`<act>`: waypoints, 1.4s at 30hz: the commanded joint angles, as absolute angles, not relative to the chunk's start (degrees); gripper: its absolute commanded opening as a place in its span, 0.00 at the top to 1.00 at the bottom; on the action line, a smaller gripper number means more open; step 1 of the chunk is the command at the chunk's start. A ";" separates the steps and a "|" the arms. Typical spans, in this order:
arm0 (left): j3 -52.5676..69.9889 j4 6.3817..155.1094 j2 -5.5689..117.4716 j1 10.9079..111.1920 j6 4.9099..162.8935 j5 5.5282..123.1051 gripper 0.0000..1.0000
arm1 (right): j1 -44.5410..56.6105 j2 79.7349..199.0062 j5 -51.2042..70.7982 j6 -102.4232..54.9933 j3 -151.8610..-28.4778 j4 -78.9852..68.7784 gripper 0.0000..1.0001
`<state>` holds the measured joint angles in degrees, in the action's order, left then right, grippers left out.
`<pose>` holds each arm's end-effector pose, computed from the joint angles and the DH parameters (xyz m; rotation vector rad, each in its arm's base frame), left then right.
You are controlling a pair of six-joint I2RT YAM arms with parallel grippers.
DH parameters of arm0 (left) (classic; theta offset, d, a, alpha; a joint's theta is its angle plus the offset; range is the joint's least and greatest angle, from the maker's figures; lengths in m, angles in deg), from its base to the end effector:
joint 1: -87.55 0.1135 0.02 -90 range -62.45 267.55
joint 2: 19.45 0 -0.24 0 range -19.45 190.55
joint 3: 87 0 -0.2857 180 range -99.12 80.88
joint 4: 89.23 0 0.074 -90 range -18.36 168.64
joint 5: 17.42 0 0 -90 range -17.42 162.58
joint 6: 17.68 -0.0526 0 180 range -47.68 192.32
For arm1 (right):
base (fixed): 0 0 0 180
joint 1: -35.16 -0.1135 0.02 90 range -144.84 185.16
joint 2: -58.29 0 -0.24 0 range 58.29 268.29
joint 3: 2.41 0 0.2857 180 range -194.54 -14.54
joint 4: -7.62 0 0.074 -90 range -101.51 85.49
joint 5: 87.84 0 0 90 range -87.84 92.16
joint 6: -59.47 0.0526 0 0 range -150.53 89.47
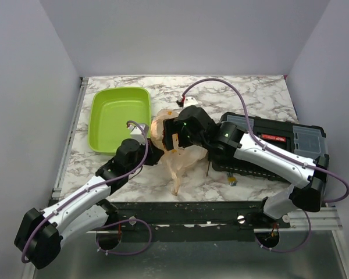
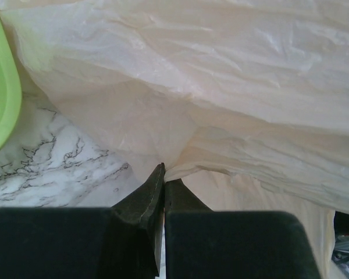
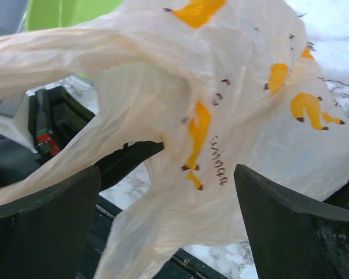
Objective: Take the fake fruits out of the plastic bag
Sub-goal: Adjust the plastic bag at the center of the board.
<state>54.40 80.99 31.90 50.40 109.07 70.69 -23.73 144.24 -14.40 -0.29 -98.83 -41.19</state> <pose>0.2107 -0.1618 0.1894 0.0300 2.0694 -0.8580 0.2100 0.3190 0.3276 -0.4041 2.2244 0.5322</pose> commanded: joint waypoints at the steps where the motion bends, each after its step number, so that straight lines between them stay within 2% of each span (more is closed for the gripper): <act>1: 54.78 80.14 28.77 50.22 111.24 72.09 1.00 | -26.35 145.79 -16.09 0.87 -100.01 -43.46 0.00; 6: 54.78 80.23 27.70 50.25 112.14 73.50 1.00 | -28.09 147.79 -19.93 2.54 -96.56 -43.19 0.00; 12: 55.44 78.76 26.79 50.28 112.62 75.28 1.00 | -28.09 147.96 -37.10 6.63 -93.14 -47.70 0.08; 13: 55.69 78.73 26.61 50.23 113.19 75.84 1.00 | -28.10 147.54 -38.99 6.75 -92.67 -48.17 0.12; 15: 55.82 75.97 26.51 50.24 114.36 76.72 1.00 | -28.10 146.40 -42.14 6.61 -91.27 -48.66 0.27; 19: 58.04 74.15 24.73 50.26 115.74 76.80 1.00 | -28.04 143.57 -46.21 7.68 -88.41 -50.76 0.75; 21: 60.05 73.15 22.28 50.28 117.08 76.88 1.00 | -28.05 141.70 -48.07 8.74 -87.11 -52.41 0.91; 24: 62.81 69.42 17.07 50.22 120.52 77.86 1.00 | -28.05 136.98 -47.13 6.00 -82.87 -49.57 0.99; 30: 66.01 64.05 6.54 50.38 126.49 75.94 0.99 | -28.08 128.18 -35.78 -1.43 -74.93 -35.77 0.99; 31: 65.98 64.03 4.82 50.41 126.18 74.45 0.94 | -28.03 127.84 -33.68 -1.93 -74.45 -34.38 0.99; 35: 63.58 61.98 -1.31 50.45 124.00 67.74 0.57 | -28.04 129.55 -30.61 -2.58 -74.85 -31.84 0.99; 37: 61.49 59.82 -4.68 50.44 122.17 65.34 0.43 | -28.03 130.81 -30.44 -2.49 -75.58 -32.02 0.99; 39: 58.86 56.47 -8.41 50.43 120.45 64.68 0.33 | -28.03 131.60 -30.24 -2.34 -76.04 -31.88 0.99; 42: 55.12 54.57 -12.89 50.44 116.20 61.73 0.27 | -28.11 132.20 -29.62 -2.42 -76.23 -31.34 0.99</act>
